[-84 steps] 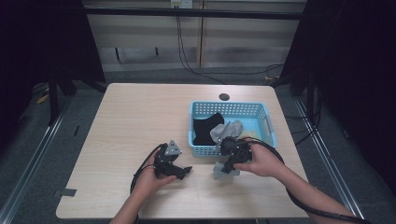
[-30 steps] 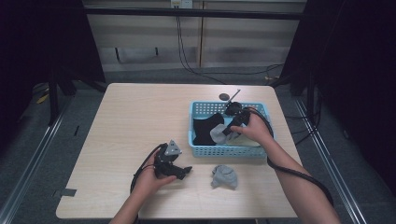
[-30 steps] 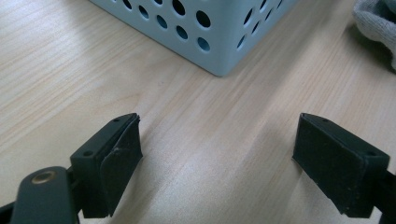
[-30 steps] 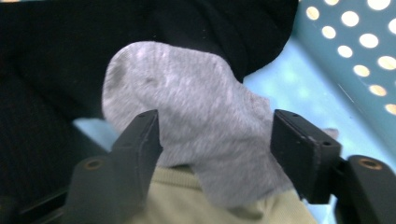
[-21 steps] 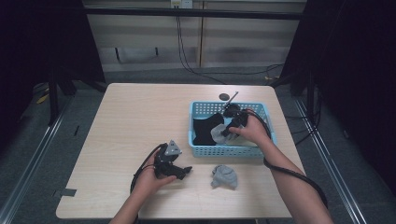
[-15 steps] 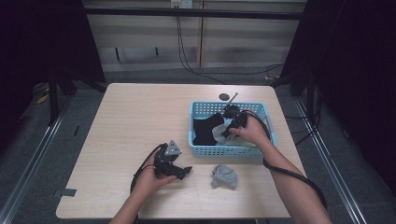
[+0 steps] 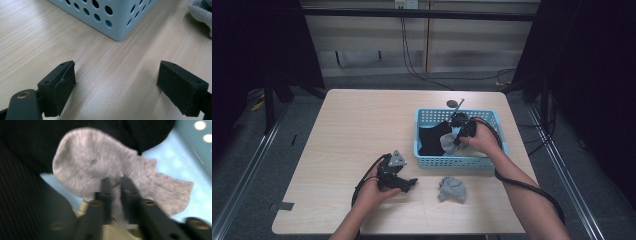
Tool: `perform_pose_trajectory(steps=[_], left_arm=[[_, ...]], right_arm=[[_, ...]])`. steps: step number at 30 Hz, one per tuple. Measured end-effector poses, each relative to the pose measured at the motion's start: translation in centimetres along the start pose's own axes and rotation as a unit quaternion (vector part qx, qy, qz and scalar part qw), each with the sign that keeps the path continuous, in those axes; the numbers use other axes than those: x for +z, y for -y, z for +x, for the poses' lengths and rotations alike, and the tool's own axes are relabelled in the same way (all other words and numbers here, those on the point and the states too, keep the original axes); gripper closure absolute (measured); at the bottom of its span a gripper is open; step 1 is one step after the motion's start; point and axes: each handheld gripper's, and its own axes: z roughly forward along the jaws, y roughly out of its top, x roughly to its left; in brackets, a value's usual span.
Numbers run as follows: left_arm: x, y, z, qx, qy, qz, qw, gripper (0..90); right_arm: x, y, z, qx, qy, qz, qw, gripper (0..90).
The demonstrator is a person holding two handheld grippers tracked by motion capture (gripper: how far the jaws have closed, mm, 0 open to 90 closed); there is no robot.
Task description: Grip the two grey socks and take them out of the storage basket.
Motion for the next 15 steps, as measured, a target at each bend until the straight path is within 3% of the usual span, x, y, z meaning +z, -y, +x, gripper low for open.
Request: perform_pose_trajectory(steps=[4,6,13,15], left_arm=[[0.0,0.0,0.0,0.0,0.001,0.0,1.0,14.5],[0.0,0.0,0.0,0.0,0.001,0.0,1.0,14.5],[0.0,0.0,0.0,0.0,0.001,0.0,1.0,14.5],[0.0,0.0,0.1,0.004,0.001,0.003,1.0,14.5]], right_arm=[[-0.6,0.2,-0.7,0.04,0.013,-0.013,0.999,55.7],[-0.7,0.4,-1.1,0.054,0.024,-0.016,0.9981,50.2],[-0.2,1.0,-1.7,0.088,0.023,-0.01,0.9958,38.0],[0.4,1.1,-1.4,0.075,0.026,-0.001,0.9968,38.6]])
